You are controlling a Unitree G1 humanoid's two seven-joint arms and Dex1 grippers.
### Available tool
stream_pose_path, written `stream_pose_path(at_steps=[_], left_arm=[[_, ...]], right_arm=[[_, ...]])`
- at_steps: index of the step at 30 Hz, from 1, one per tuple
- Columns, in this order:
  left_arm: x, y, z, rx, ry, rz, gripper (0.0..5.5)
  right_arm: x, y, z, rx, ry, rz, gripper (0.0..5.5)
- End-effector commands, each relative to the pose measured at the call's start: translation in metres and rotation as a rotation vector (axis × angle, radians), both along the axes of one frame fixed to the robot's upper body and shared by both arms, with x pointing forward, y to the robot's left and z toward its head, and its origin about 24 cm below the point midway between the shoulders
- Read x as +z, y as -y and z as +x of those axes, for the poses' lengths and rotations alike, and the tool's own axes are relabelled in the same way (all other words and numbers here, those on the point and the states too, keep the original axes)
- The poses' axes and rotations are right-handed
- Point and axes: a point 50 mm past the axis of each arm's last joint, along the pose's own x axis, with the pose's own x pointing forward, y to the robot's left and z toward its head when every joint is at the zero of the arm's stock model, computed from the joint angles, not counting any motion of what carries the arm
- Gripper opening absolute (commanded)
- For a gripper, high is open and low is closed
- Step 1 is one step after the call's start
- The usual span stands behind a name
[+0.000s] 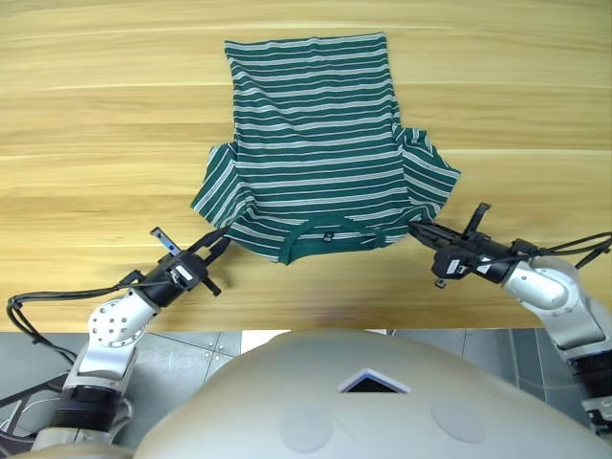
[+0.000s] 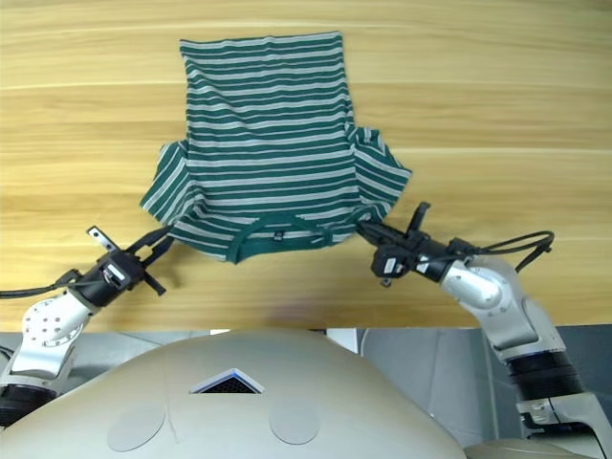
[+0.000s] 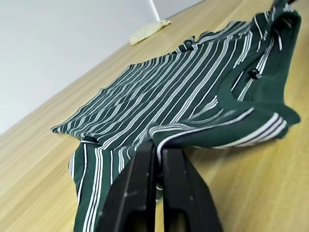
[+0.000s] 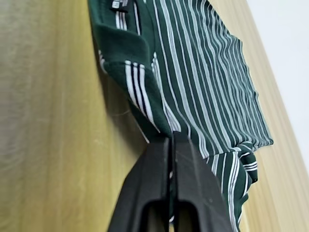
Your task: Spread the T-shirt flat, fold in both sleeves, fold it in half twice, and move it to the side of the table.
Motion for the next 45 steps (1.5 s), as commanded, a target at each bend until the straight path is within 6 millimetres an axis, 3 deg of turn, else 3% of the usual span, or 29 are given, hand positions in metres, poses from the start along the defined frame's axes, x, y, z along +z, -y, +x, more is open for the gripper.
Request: stream_pose_path(at_steps=[1,6,14,23,34,40,45], left_arm=[[0.009,-0.005,-0.007,-0.009,-0.008,-0.040,0.27],[0.017,-0.010,-0.004,-0.010,0.021,-0.087,0.27],[-0.006,0.000,0.009,-0.032,-0.004,0.037,0.27],[0.002,0.020,0.020,-0.004,0.010,-0.126,0.27],[0.004,0.023,0.018,-0.020,-0.018,-0.138,0.27],[-0.007,0.023,0.017,-0.031,-0.056,-0.086,0.27],[0.004,0.038,0.046,0.067,0.044,-0.250,0.27]], right_arm=[[0.009,0.004,0.000,0.004,0.009,-0.009,0.12],[0.012,0.004,-0.002,0.006,-0.001,-0.006,0.12],[0.010,0.000,0.003,-0.017,0.007,-0.003,0.12],[0.011,-0.007,0.005,-0.002,-0.012,0.027,0.12],[0.012,-0.008,0.004,0.013,-0.026,0.035,0.12],[0.013,-0.005,0.007,-0.024,0.012,0.027,0.12],[0.016,-0.010,0.031,-0.153,0.083,0.151,0.12]])
